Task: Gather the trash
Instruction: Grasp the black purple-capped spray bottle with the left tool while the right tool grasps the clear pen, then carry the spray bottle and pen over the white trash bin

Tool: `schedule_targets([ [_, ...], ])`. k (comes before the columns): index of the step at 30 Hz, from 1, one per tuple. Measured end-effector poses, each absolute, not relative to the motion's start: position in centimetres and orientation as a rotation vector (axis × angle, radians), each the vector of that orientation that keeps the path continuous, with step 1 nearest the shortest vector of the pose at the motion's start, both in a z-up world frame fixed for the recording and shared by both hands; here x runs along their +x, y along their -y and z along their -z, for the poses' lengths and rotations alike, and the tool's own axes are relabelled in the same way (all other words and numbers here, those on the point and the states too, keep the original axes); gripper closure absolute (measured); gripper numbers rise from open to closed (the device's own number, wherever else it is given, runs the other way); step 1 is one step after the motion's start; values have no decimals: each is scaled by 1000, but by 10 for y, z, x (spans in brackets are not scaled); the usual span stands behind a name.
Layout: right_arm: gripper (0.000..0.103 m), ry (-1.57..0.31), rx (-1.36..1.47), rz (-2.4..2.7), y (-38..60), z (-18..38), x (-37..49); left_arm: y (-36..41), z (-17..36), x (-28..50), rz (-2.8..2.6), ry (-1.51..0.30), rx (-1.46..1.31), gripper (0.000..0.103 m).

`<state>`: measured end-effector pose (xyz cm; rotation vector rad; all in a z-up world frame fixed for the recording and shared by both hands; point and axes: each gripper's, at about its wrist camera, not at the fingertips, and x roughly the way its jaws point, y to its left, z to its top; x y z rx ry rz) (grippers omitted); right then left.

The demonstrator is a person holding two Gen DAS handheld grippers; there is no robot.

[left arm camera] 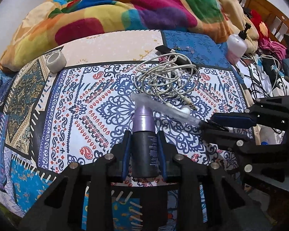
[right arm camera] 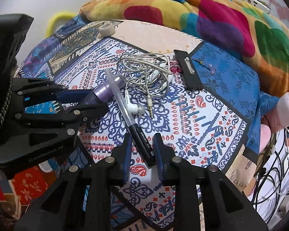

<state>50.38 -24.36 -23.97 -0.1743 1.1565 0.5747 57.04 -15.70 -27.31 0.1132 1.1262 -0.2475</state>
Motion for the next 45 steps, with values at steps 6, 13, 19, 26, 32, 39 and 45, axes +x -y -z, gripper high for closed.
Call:
schedule_targets([
  [6,93,-1156,-129,-584,244,231,495,153,270,556,237,-1140,59,78],
  [13,93,-1100,-108,-573,246,198,476,144,238,526,214,-1096,26,78],
  [19,93,-1048,-92,-547,250,166,459,132,198,498,196,-1034,5,78],
  [26,93,-972,-84,-554,244,125,435,115,157,461,163,-962,-5,78],
  [32,93,-892,-81,-574,227,84,404,90,126,424,119,-903,-35,78],
  [39,93,-828,-97,-627,200,54,369,54,92,378,60,-832,-65,78],
  [45,93,-785,-115,-670,173,38,339,23,76,341,6,-803,-77,78],
])
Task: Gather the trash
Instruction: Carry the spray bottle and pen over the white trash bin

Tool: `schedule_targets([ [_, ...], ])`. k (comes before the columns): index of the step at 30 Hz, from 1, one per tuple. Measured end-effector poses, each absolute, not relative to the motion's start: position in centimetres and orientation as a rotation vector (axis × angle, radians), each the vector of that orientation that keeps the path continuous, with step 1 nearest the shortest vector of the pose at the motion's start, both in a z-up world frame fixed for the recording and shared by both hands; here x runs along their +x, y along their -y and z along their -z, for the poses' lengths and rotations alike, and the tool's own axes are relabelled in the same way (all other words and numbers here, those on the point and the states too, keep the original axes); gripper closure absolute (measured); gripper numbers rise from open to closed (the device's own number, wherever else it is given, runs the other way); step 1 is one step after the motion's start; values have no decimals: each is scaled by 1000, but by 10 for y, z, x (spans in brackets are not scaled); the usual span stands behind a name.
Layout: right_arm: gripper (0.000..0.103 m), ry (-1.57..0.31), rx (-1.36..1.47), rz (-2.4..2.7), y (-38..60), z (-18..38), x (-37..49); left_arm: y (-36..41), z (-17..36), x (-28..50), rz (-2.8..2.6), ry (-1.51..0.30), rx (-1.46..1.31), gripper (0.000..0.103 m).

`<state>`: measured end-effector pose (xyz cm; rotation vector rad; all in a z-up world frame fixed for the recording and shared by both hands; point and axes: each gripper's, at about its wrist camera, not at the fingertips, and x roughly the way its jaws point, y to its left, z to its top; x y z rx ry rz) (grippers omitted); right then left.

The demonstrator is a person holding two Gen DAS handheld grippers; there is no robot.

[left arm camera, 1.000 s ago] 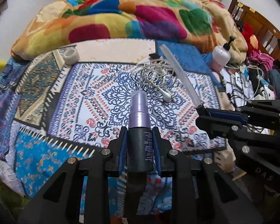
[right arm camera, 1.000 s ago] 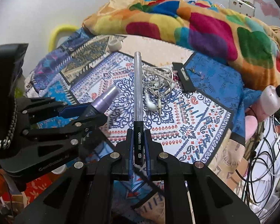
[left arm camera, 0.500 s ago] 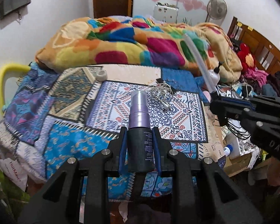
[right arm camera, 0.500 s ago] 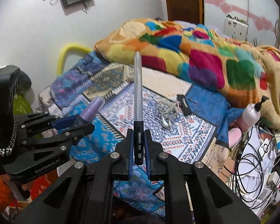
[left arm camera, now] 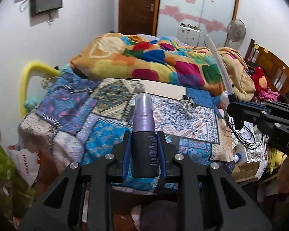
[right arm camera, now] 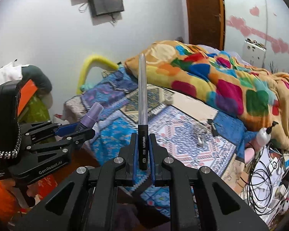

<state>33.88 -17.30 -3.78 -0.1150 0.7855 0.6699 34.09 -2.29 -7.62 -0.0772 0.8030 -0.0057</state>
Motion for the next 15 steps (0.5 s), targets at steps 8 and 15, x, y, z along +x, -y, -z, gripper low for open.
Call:
schedule_targets([
  [8,93,-783,-155,-736,133,37,307,-30,75,285,-85,-788,-139,78],
  [15,93,-826,-214,-835,79,55,286,-81,89,242,-213,-808,-170,78],
])
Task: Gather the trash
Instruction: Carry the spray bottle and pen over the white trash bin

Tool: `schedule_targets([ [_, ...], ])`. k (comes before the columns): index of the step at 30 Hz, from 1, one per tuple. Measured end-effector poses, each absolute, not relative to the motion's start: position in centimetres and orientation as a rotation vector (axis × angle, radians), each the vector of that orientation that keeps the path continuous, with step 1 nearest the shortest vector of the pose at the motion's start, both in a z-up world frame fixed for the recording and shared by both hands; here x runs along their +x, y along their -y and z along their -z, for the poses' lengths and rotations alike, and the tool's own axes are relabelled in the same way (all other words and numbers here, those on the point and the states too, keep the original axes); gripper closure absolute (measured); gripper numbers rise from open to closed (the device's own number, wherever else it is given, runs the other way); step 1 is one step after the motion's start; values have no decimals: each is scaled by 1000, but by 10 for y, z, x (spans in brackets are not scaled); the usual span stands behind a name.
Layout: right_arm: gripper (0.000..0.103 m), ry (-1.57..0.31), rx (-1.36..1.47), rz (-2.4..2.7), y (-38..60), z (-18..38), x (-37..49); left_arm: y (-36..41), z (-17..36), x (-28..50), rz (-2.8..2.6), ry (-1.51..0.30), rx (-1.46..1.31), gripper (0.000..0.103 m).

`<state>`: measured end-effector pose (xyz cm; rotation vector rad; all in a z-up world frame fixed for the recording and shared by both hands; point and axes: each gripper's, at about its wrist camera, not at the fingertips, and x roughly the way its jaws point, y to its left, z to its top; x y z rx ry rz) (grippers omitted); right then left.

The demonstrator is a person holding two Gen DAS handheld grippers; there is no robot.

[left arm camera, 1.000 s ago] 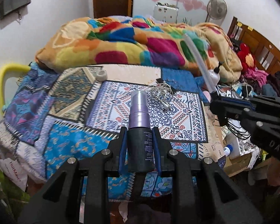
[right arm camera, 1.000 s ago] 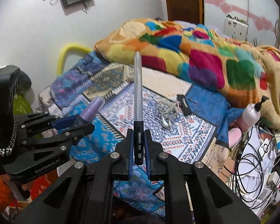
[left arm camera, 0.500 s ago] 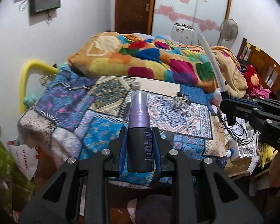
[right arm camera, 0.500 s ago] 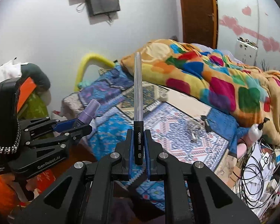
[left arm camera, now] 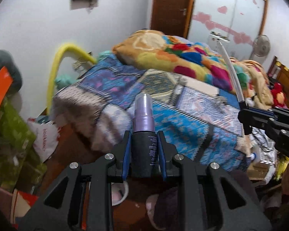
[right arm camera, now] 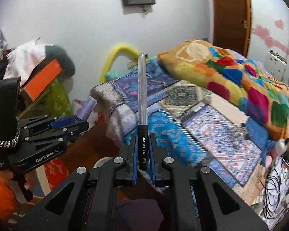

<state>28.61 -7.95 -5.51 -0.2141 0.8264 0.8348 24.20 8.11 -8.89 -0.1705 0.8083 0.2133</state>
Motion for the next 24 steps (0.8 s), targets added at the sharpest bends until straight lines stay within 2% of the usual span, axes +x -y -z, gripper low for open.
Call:
schedule_targets([
  [10,93,-961,-312,-979,-3,104,264,-146,135,199,-359,-887,-297,78],
  [24,93,-1271,-454,-1043,-98,214,261,-210,253,182,-450,-1116,-474,78],
])
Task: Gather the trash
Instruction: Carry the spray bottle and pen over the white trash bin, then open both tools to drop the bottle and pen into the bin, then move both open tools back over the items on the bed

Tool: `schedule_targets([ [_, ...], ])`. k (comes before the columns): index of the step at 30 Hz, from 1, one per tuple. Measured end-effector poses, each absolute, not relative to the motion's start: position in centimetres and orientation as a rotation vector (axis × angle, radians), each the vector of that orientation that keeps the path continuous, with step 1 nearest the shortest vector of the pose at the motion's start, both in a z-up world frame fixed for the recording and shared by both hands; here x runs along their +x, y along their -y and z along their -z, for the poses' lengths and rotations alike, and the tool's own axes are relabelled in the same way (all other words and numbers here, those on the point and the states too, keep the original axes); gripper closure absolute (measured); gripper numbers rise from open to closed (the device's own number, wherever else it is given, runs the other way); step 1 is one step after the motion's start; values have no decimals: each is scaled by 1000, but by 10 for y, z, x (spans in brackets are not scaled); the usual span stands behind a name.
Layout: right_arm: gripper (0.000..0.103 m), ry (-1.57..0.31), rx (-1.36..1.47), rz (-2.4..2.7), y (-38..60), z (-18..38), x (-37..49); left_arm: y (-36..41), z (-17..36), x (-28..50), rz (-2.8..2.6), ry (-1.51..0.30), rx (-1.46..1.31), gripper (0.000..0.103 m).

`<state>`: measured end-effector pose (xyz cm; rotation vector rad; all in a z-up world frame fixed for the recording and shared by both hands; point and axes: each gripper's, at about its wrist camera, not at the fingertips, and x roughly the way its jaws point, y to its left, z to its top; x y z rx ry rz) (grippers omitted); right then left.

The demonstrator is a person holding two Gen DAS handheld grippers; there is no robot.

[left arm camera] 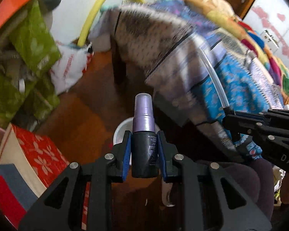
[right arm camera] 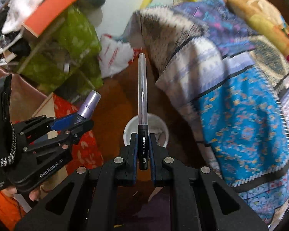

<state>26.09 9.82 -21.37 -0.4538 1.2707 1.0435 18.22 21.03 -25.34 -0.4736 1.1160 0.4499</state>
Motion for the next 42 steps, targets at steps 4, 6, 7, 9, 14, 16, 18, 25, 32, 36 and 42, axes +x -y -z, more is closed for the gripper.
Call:
schedule_targets([
  [4,93,-1363,-488,-1051,-114,243,259,-220,289,183,-449,-1191,-527,78],
  [6,93,-1397,-507,-1056,-122,255,259,-224,303,183,-447,-1223,-545,78],
  [7,93,-1403,-520,-1057,-126,260,258,-226,309,184,-445,-1236,-554,78],
  [9,93,-1405,-548,-1055,-134,266,257,-230,319,186,-443,-1254,-567,78],
  [14,93,-1415,-551,-1083,-153,271,260,-240,321,194,-440,-1241,-614,78],
  [16,90,-1441,-563,-1071,-158,275,263,-245,322,199,-459,-1249,-628,78],
  [18,85,-1439,-568,-1067,-160,276,264,-246,322,203,-467,-1268,-623,77],
  [25,84,-1400,-578,-1049,-151,264,265,-242,315,200,-470,-1285,-578,76],
  [32,84,-1364,-532,-1052,-133,238,266,-238,279,184,-508,-1217,-581,76],
  [36,84,-1302,-494,-1059,-112,204,268,-233,251,175,-527,-1155,-569,76],
  [42,84,-1162,-437,-1031,-74,150,275,-217,204,169,-555,-1052,-544,76],
])
